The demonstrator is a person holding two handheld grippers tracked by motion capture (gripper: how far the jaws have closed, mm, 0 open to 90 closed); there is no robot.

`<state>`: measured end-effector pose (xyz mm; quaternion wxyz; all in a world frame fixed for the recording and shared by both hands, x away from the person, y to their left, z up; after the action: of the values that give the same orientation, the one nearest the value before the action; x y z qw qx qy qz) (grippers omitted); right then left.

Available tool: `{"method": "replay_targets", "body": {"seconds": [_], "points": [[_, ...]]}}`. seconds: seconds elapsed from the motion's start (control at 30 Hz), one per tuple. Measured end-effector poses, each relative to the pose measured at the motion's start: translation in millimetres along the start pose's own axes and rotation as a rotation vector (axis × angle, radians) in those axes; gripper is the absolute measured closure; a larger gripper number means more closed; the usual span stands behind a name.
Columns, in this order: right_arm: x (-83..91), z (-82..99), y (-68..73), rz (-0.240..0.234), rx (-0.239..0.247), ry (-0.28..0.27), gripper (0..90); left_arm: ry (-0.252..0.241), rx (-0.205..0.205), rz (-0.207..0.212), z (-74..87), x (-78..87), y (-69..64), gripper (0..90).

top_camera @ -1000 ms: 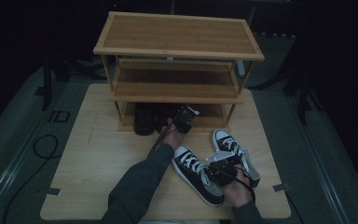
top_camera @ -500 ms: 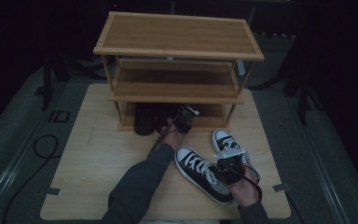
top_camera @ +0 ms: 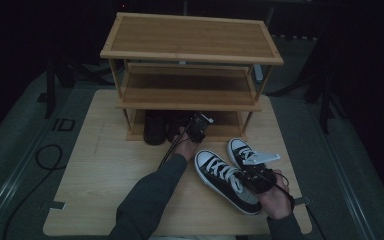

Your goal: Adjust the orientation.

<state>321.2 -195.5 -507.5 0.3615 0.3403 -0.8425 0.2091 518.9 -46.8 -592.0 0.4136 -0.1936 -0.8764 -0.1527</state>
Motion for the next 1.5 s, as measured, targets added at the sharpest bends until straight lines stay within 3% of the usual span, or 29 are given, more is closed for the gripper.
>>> {"method": "replay_targets", "body": {"seconds": [0.17,0.47,0.77,1.5], "points": [[15.9,-3.4,-10.3,-0.002,-0.018,-0.027,88.3,0.001,-0.001,0.0,-0.1,0.0,0.0,90.0],[31.5,-9.7,-25.1,0.006,-0.008,-0.04,88.3,0.003,-0.001,0.001,-0.1,0.0,0.1,90.0],[48.6,-17.3,-41.5,-0.032,0.0,-0.072,88.3,0.003,-0.001,0.002,-0.2,0.0,0.1,90.0],[74.2,-31.9,-73.9,-0.014,-0.005,-0.104,88.3,0.003,-0.003,0.001,-0.2,0.0,0.1,90.0]]}}
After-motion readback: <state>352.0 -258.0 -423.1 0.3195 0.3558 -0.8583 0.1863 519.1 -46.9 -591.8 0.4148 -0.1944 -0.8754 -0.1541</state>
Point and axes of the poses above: each handheld gripper's, and its own axes: x roughly backward along the jaws, z roughly out of its underside, y roughly to its left, the point moved 7 cm from there along -x, roughly forward along the jaws, and after that the axes turned 8 degrees about x, right-handed, at the moved point
